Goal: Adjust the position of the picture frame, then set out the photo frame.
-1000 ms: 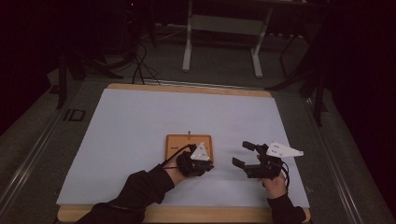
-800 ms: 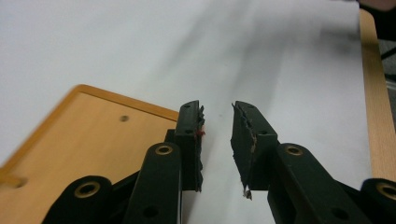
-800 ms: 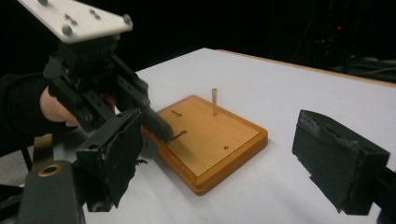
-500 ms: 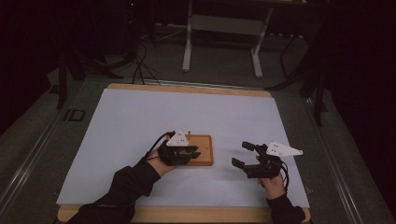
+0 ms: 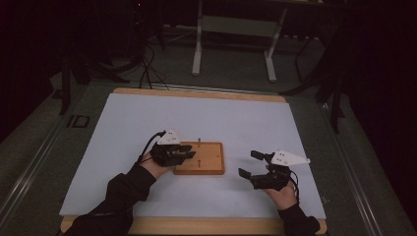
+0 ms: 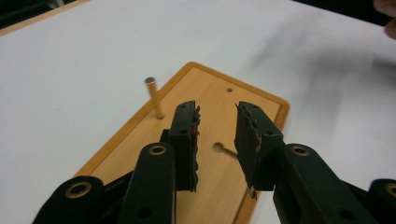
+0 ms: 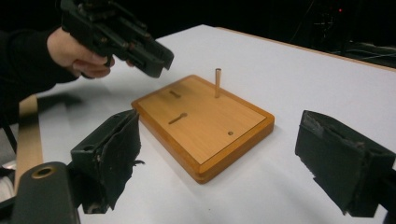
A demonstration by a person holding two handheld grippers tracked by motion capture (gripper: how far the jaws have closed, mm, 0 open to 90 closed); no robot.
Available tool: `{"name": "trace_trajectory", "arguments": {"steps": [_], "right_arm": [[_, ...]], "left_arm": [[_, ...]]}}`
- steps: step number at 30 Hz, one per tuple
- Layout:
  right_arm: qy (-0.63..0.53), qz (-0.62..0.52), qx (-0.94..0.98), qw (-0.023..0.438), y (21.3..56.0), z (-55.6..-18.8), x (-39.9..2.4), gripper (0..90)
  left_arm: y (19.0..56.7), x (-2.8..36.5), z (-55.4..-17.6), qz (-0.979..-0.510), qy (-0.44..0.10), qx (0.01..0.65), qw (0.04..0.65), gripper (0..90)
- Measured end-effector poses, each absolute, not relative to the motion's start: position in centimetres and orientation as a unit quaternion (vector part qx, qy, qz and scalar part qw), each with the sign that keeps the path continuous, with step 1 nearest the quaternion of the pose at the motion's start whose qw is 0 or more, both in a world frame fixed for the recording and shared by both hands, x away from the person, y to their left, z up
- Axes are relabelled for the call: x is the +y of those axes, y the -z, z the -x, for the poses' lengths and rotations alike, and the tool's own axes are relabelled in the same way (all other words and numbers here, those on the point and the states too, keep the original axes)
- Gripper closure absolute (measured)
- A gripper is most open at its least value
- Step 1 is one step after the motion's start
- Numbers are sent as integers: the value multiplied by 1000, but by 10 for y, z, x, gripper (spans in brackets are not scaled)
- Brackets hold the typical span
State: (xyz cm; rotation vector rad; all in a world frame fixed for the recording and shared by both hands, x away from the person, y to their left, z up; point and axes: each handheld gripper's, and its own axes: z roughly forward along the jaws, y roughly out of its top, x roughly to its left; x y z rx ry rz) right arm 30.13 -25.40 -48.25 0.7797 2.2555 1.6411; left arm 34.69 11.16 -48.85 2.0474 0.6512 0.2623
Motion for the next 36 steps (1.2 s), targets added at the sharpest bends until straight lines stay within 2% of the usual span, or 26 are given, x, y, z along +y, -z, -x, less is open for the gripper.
{"name": "trace_trajectory", "arguments": {"steps": [5,19,36], "right_arm": [[-562,-258,778,116,483,-301,-251,133],[-557,-243,786,111,483,-306,-243,135],[-543,-232,802,95,490,-309,-230,142]], "left_arm": [[494,113,-357,-836,-109,273,463,647],[505,115,-383,-837,-118,271,461,630],[509,93,-403,-851,-119,258,442,637]]}}
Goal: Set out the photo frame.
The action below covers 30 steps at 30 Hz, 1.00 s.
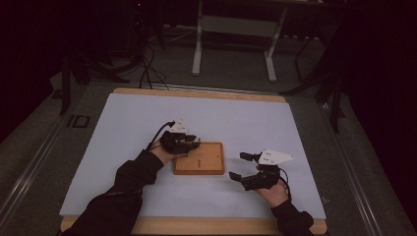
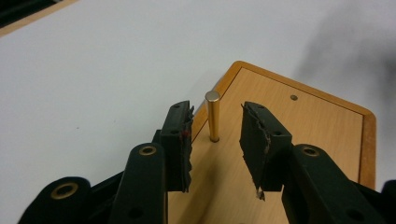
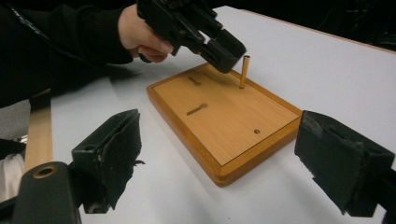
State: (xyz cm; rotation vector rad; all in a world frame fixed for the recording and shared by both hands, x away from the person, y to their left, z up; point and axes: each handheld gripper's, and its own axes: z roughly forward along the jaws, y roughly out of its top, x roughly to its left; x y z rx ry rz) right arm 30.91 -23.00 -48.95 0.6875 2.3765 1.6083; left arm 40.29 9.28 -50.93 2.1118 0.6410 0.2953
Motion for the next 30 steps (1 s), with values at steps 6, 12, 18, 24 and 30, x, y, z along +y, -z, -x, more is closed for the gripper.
{"name": "trace_trajectory", "arguments": {"steps": [6,12,18,24,30], "right_arm": [[-541,-228,804,94,490,-310,-228,144],[-538,-227,807,89,491,-310,-228,149],[-535,-226,809,84,492,-311,-227,150],[-534,-228,810,84,492,-312,-227,150],[-528,-222,815,88,493,-313,-224,153]], "left_arm": [[508,87,-409,-854,-124,254,437,686],[508,84,-408,-856,-124,250,436,728],[510,82,-408,-858,-122,250,431,756],[511,79,-408,-858,-124,248,432,819],[511,79,-409,-859,-122,245,432,838]]}}
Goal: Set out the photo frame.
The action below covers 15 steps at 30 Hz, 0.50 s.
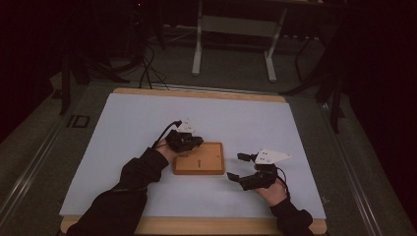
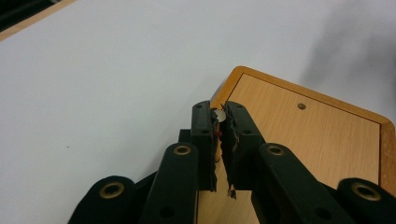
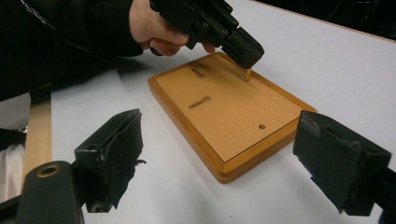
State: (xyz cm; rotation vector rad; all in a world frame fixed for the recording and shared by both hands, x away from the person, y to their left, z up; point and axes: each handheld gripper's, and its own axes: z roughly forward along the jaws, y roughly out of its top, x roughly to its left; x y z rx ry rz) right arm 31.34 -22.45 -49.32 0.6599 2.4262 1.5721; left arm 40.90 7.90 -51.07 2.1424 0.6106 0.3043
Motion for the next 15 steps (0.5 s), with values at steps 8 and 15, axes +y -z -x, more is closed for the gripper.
{"name": "trace_trajectory", "arguments": {"steps": [8,15], "right_arm": [[-496,-204,837,111,493,-314,-217,210],[-460,-184,857,142,493,-311,-209,220]], "left_arm": [[508,82,-421,-867,-81,242,428,845],[504,81,-428,-877,-59,240,413,847]]}}
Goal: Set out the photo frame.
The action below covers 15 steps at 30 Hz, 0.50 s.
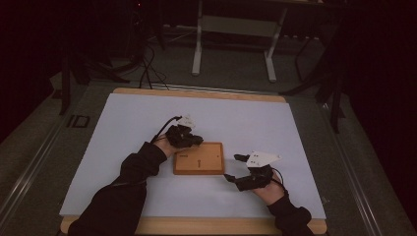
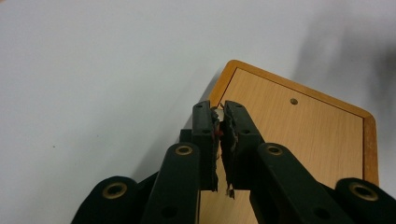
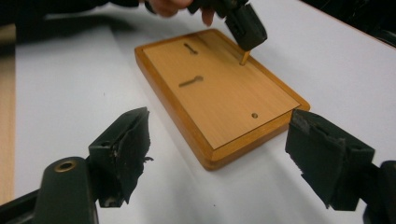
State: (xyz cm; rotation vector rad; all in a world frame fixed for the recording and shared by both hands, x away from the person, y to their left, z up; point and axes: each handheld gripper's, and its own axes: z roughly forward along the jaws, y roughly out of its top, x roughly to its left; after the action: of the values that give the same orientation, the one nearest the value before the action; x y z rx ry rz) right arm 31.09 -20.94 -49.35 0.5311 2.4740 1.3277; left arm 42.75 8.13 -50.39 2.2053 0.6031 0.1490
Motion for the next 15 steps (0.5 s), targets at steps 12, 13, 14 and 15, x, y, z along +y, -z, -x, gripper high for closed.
{"name": "trace_trajectory", "arguments": {"steps": [12,13,14,15], "right_arm": [[-418,-149,878,182,497,-304,-197,252],[-418,-148,878,182,498,-304,-196,252],[-417,-147,879,181,498,-304,-196,258],[-415,-146,880,179,498,-304,-196,265]], "left_arm": [[501,80,-431,-884,-50,235,401,847],[501,80,-431,-884,-51,235,401,847],[502,81,-432,-884,-47,236,402,847],[502,81,-432,-882,-42,239,403,848]]}}
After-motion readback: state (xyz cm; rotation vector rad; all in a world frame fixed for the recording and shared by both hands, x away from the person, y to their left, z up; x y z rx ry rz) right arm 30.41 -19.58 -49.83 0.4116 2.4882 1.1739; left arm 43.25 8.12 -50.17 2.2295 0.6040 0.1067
